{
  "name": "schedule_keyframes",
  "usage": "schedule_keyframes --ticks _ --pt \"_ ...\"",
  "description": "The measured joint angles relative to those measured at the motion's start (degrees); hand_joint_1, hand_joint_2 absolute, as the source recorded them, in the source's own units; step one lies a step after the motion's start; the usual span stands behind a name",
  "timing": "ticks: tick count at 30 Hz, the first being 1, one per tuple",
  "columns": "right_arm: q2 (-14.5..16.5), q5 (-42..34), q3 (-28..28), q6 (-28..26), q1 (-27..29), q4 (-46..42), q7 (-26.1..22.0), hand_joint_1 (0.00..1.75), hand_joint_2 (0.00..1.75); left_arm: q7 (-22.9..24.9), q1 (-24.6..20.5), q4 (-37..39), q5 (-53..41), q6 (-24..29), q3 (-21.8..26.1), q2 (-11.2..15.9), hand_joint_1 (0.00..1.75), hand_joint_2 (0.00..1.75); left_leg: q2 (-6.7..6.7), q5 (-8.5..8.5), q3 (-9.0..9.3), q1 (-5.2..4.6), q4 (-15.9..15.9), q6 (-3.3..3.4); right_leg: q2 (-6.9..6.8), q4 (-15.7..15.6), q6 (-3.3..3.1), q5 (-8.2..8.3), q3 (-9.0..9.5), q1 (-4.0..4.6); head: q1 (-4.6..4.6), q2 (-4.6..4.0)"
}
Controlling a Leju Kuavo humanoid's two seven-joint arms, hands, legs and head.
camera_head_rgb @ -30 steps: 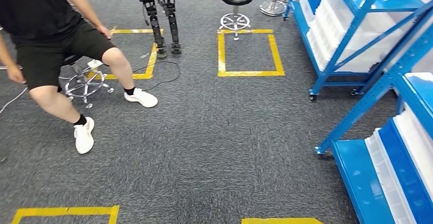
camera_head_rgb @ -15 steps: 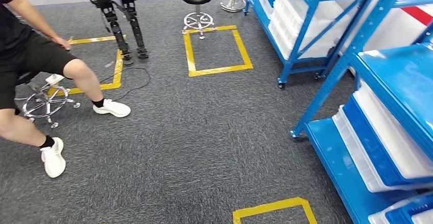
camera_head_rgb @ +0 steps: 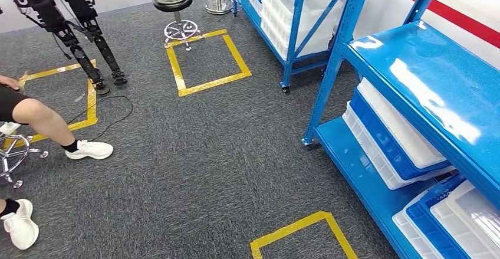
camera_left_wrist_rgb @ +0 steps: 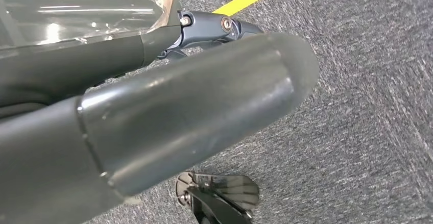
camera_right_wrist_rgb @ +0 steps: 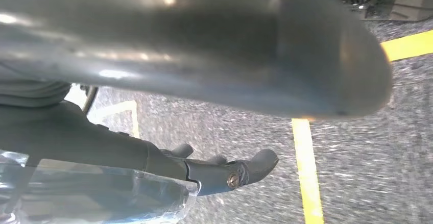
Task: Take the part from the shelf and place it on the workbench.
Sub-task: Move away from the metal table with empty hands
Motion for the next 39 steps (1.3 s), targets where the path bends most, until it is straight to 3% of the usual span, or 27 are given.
schedule_keyframes --ticks 2,4,6,8,10,12,14,15,16,18,19,21,23,24,26,27,29,30,31,32,34,36,38,39 --pt "0.0 0.0 0.0 0.0 0.1 0.0 0.1 0.00 0.00 0.0 0.1 0.0 0.0 0.0 0.0 0.0 0.00 0.00 -0.81 4.37 1.77 0.04 -5.5 0.35 1.66 0.0 0.02 -0.02 0.30 0.13 0.00 0.00" --pt "0.1 0.0 0.0 0.0 0.1 0.0 0.2 0.00 0.00 0.1 0.1 0.0 0.0 0.0 0.0 0.0 0.00 0.00 -3.49 8.11 4.48 0.14 -12.9 0.67 3.06 0.1 0.19 -0.07 0.25 0.37 -0.01 0.00" --pt "0.1 0.0 0.0 0.0 0.0 0.0 0.2 0.00 0.00 0.1 0.1 0.0 0.0 0.0 0.0 0.0 0.00 0.00 -4.74 8.98 5.41 -0.06 -15.7 0.96 4.22 0.2 0.73 0.00 -0.38 0.54 -0.04 0.00" --pt "0.1 0.1 0.0 0.0 0.2 0.0 0.2 0.00 0.00 0.2 0.0 0.0 0.0 0.0 0.0 0.0 0.00 0.00 -3.39 9.26 5.60 -0.32 -16.2 1.63 4.84 0.3 1.43 0.13 -1.03 0.42 -0.05 0.00" --pt "0.0 0.2 0.0 0.0 0.3 0.0 0.2 0.00 0.00 0.1 0.0 0.0 0.1 0.0 0.0 -0.1 0.00 0.00 -1.99 9.74 5.88 -0.30 -16.9 2.54 2.51 2.6 1.61 -1.10 -2.28 0.36 0.08 0.00" --pt "0.0 0.2 0.0 0.0 0.2 0.0 0.2 0.00 0.00 0.1 0.1 0.0 0.1 0.0 0.0 -0.1 0.00 0.00 -0.35 9.94 5.95 -0.35 -17.2 3.00 -0.51 8.9 1.36 -4.31 -5.45 0.25 0.31 0.00" --pt "0.0 0.2 0.0 0.0 0.1 0.0 0.2 0.00 0.00 0.1 0.2 0.0 0.1 0.1 0.0 -0.1 0.00 0.00 1.42 9.92 5.78 -0.45 -17.2 3.05 -1.29 15.2 1.68 -6.83 -8.64 -0.08 0.44 0.00" --pt "0.0 0.1 -0.1 0.0 0.1 0.0 0.2 0.00 0.00 0.1 0.2 0.0 0.1 0.0 0.0 -0.1 0.00 0.00 2.20 9.88 5.72 -0.45 -17.2 3.00 -1.47 15.9 2.17 -6.92 -8.93 -0.29 0.45 0.00" --pt "0.0 0.1 -0.1 0.0 0.2 0.0 0.3 0.00 0.00 0.1 0.2 0.0 0.1 0.0 0.0 -0.2 0.00 0.00 2.92 9.81 5.73 -0.40 -17.1 2.87 -1.77 14.3 2.82 -6.11 -7.95 -0.52 0.46 0.00" --pt "0.0 -0.1 -0.4 0.0 0.3 0.0 0.3 0.00 0.00 0.1 0.2 0.0 0.0 -0.1 0.0 -0.3 0.00 0.00 4.21 9.52 6.00 -0.33 -17.0 2.32 -3.91 6.5 3.91 -3.36 -3.59 -0.94 0.54 0.01" --pt "0.0 -0.1 -0.5 0.0 0.3 0.0 0.3 0.00 0.00 0.1 0.2 0.0 0.0 -0.1 0.0 -0.3 0.00 0.00 4.80 9.24 6.22 -0.40 -17.0 1.85 -5.19 3.2 4.00 -2.18 -1.61 -0.87 0.55 0.01" --pt "0.1 -0.1 -0.7 0.0 0.1 0.0 0.3 0.00 0.00 0.1 0.1 0.0 0.0 -0.1 0.0 -0.3 0.00 0.00 5.86 8.77 6.90 -0.60 -17.0 0.89 -6.35 0.6 3.12 -1.25 -0.25 -0.47 0.32 0.01" --pt "0.0 -0.1 -0.9 0.0 0.2 0.0 0.3 0.00 0.00 0.1 -0.2 0.0 0.0 -0.1 0.0 -0.3 0.00 0.00 6.76 8.42 7.59 -0.30 -17.1 0.07 -5.07 0.5 1.93 -1.12 -0.23 -0.37 0.07 0.00" --pt "0.0 -0.1 -1.0 0.0 0.2 0.0 0.3 0.00 0.00 0.0 -0.4 0.0 0.0 -0.1 0.0 -0.3 0.00 0.00 6.31 7.90 7.68 -0.01 -16.7 -0.24 -4.45 0.4 1.52 -1.05 -0.10 -0.49 0.02 0.00" --pt "-0.1 -0.1 -1.1 0.0 0.2 0.0 0.3 0.00 0.00 0.0 -0.5 0.0 0.0 -0.1 0.0 -0.4 0.00 0.00 3.65 5.10 6.24 0.36 -12.8 -0.56 -3.19 0.2 0.59 -0.83 0.31 -0.76 -0.21 0.00" --pt "0.0 -0.1 -1.2 0.0 0.2 0.0 0.3 0.00 0.00 0.0 -0.4 0.0 0.0 -0.1 0.0 -0.4 0.00 0.00 2.02 3.07 4.71 0.38 -9.3 -0.55 -2.59 0.2 0.31 -0.81 0.30 -0.56 -0.32 0.00" --pt "0.1 -0.1 -1.3 0.0 0.2 0.0 0.3 0.00 0.00 0.0 -0.2 0.0 0.0 -0.1 -0.1 -0.4 0.00 0.00 0.45 0.22 1.18 0.29 -2.3 -0.39 -1.12 0.3 -0.14 -0.76 0.32 -0.11 -0.37 0.00" --pt "0.2 -0.1 -1.3 0.0 0.3 0.0 0.3 0.00 0.00 0.0 -0.2 0.0 0.0 -0.1 -0.1 -0.4 0.00 0.00 0.18 0.33 0.22 0.25 -0.8 -0.24 -0.30 0.3 -0.21 -0.76 0.37 0.08 -0.36 0.00" --pt "0.2 -0.1 -1.3 0.0 0.3 0.0 0.3 0.00 0.00 0.0 -0.2 0.0 0.0 -0.1 -0.1 -0.4 0.00 0.00 -0.01 1.60 0.18 0.21 -1.5 -0.02 0.55 0.3 -0.27 -0.75 0.45 0.24 -0.36 0.00" --pt "0.2 -0.1 -1.4 0.0 0.3 0.0 0.3 0.00 0.00 0.0 -0.2 0.0 0.0 -0.1 -0.1 -0.4 0.00 0.00 -0.38 3.77 1.16 0.18 -4.3 0.27 1.36 0.3 -0.27 -0.76 0.56 0.31 -0.36 0.00" --pt "0.3 -0.1 -1.4 0.0 0.2 0.0 0.3 0.00 0.00 -0.1 -0.2 0.0 0.0 -0.1 -0.1 -0.3 0.00 0.00 -2.72 7.77 4.04 0.14 -11.7 0.93 2.91 0.4 -0.18 -0.78 0.59 0.53 -0.34 0.00" --pt "0.4 0.0 -1.4 0.0 0.2 0.0 0.3 0.00 0.00 -0.1 -0.2 0.0 0.0 -0.1 -0.1 -0.3 0.00 0.00 -4.47 8.96 5.53 -0.08 -15.6 1.27 4.15 0.5 0.22 -0.68 0.21 0.58 -0.30 0.00" --pt "0.5 0.0 -1.4 0.0 0.3 0.0 0.3 0.00 0.00 -0.1 -0.2 0.0 0.0 0.0 -0.3 -0.2 0.00 0.00 -3.72 8.99 5.71 -0.49 -16.1 1.58 5.24 0.3 1.00 -0.44 -0.39 0.34 -0.32 0.00" --pt "0.5 0.0 -1.4 0.0 0.4 0.0 0.3 0.00 0.00 -0.1 -0.3 0.0 0.0 0.0 -0.5 -0.3 0.00 0.00 -3.05 9.26 5.91 -0.54 -16.6 1.90 4.97 0.6 1.30 -0.47 -0.73 0.31 -0.32 0.00"
